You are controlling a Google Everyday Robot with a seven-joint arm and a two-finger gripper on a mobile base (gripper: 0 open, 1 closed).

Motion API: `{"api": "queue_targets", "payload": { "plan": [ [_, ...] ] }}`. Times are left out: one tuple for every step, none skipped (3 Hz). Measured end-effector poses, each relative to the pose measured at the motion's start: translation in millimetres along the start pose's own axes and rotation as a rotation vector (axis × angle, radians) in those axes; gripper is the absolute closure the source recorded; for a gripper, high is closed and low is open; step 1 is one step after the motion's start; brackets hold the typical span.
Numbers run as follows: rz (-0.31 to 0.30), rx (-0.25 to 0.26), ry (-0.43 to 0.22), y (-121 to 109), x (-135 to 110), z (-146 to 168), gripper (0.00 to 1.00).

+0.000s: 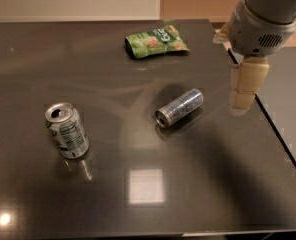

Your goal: Place redbull can upright

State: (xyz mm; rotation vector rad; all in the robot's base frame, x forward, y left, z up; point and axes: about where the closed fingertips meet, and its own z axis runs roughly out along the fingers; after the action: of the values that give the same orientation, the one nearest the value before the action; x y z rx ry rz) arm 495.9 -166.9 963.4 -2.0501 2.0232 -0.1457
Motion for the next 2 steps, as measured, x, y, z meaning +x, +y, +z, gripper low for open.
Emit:
{"api": "queue_targets", "payload": {
  "plan": [
    [-0.117,-0.005,-0.033,-10,-20,14,0.00],
    [-0.278,-0.026,-0.066,-11,-44,35,0.00]
  ]
}}
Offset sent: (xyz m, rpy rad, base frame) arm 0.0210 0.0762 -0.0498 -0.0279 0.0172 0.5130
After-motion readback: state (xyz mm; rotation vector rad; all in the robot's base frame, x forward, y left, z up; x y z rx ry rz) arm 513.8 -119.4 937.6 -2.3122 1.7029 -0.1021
